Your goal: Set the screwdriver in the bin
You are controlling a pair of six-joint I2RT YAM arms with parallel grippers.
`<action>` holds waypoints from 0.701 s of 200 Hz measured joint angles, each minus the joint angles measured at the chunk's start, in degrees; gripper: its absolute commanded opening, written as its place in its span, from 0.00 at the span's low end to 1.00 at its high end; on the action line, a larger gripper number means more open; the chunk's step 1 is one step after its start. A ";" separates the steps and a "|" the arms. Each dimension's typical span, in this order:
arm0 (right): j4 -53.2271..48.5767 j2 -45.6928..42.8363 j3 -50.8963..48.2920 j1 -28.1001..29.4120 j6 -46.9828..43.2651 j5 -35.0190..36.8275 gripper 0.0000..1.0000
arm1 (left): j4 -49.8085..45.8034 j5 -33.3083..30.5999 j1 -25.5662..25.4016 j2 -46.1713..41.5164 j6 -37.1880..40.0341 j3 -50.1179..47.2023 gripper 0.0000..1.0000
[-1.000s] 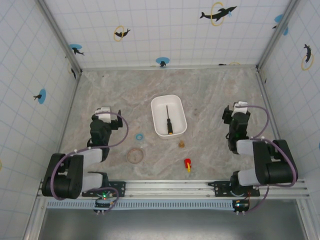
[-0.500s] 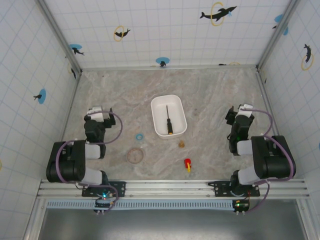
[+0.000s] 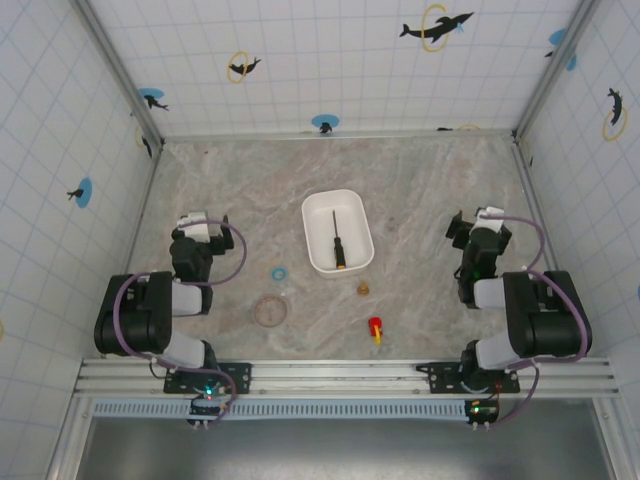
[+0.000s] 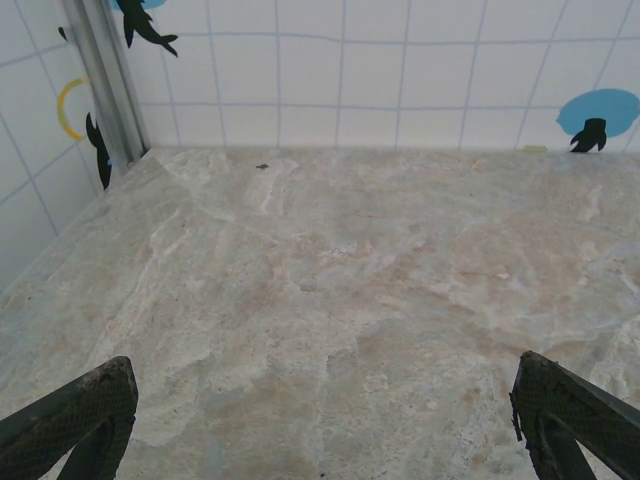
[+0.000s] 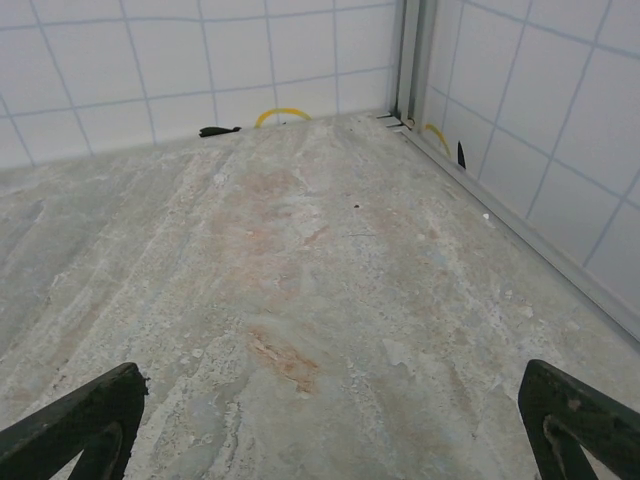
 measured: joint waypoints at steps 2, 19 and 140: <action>-0.04 0.00 0.02 0.00 -0.02 0.02 0.99 | 0.00 0.00 0.00 0.00 0.00 0.00 0.98; -0.17 0.00 0.17 0.00 -0.07 -0.13 0.99 | 0.00 0.02 0.00 0.00 0.00 0.00 0.98; -1.11 0.00 0.22 0.55 -0.57 0.94 0.99 | -0.20 -1.53 -1.79 0.00 0.20 0.42 0.98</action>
